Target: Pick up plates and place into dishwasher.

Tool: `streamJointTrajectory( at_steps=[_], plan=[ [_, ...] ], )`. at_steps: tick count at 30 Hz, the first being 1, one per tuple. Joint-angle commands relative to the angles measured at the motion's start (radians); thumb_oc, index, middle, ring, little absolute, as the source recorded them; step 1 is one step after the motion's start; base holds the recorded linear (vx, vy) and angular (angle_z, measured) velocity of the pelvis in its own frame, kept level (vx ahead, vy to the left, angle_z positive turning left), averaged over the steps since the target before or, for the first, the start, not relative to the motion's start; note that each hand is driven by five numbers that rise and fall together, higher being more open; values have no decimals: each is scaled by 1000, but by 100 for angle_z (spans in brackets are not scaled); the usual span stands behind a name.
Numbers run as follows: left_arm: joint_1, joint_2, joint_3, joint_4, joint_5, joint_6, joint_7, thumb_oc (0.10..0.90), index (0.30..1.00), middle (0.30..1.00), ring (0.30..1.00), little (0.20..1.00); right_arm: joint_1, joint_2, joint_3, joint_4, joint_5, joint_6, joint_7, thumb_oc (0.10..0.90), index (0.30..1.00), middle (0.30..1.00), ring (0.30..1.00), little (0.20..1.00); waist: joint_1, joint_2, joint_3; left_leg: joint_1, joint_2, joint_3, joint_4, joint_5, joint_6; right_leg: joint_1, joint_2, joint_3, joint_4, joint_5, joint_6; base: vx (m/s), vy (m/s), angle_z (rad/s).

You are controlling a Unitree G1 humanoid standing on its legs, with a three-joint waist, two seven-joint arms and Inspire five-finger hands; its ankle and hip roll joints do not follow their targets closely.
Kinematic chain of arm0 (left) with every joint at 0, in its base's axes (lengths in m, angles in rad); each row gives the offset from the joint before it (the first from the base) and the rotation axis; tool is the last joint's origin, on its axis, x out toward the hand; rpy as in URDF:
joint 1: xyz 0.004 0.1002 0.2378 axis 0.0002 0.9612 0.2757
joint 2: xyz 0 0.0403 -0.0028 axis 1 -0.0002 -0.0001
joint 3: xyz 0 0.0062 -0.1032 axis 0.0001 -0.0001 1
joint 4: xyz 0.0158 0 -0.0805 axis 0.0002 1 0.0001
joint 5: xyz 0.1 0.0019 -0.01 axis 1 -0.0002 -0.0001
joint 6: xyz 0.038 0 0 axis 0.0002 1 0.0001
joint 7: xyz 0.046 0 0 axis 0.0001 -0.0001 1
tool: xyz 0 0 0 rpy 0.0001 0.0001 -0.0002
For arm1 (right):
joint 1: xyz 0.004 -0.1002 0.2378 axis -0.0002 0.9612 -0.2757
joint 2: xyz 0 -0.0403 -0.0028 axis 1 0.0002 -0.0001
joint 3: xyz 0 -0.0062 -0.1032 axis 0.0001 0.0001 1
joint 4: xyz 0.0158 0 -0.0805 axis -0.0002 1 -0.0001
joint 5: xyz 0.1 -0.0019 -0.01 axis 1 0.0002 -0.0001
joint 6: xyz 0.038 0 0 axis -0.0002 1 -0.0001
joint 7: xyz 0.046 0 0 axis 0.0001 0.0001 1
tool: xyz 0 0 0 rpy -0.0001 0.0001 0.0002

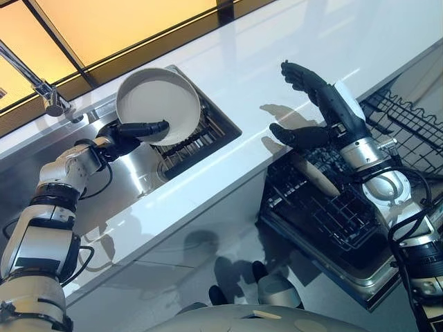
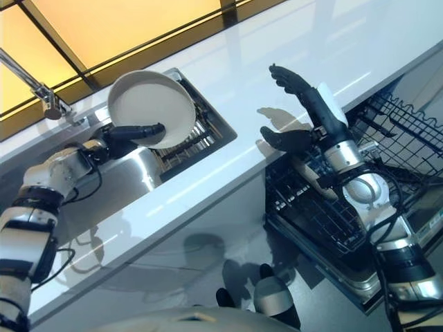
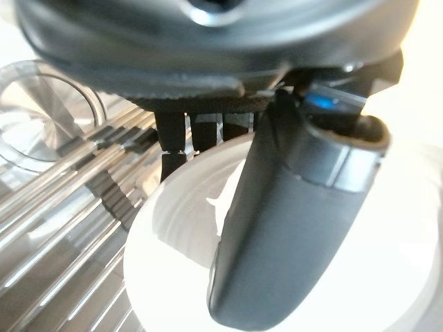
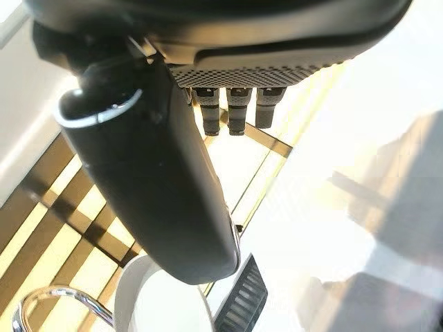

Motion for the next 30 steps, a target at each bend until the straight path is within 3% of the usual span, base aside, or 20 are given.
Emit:
streamJointTrajectory(
  at_steps=[1,3,8,14,22,30],
  plan=[
    [-82,10,-8,-71,8,-61,-47,100,300,300,300,200,-159,-46,-13,-76,-186,-146,-107,800,900,900,900,900,35,-1,-149,-23,-24,-26,27,-66,-8,-38,12,-17,38,-55,101,0,0,0],
    [-85,-1,-18,-93,28,-59,-48,100,300,300,300,200,-179,-65,-9,-77,-283,-156,-125,800,900,900,900,900,38,-2,-150,-23,-25,-28,27,-67,-8,-38,12,-16,38,-55,101,0,0,0],
    [-111,-24,-66,-170,35,-31,-35,100,300,300,300,200,-297,-179,37,-90,-696,-197,-212,800,900,900,900,900,47,-11,-157,-23,-26,-35,28,-67,-7,-34,12,-19,35,-53,106,-10,-7,1],
    [-111,-38,-99,-209,7,-11,-50,100,300,300,300,200,-400,-226,119,-101,-940,-267,-222,800,900,900,900,900,57,-20,-160,-25,-25,-38,30,-66,-6,-34,10,-23,34,-49,109,0,0,0],
    [-116,-28,-129,-220,-43,-15,-126,100,300,300,300,200,-476,-250,211,-37,-1025,-382,-138,800,900,900,900,900,68,-29,-169,-20,-19,-33,29,-67,-6,-30,4,-33,36,-49,115,0,0,0],
    [-114,-32,-151,-277,-78,-37,-122,100,300,300,300,200,-449,-245,235,39,-1044,-424,-112,800,900,900,900,900,69,-37,-166,-21,-20,-35,25,-67,-3,-32,1,-30,38,-49,116,-13,0,4]
  ],
)
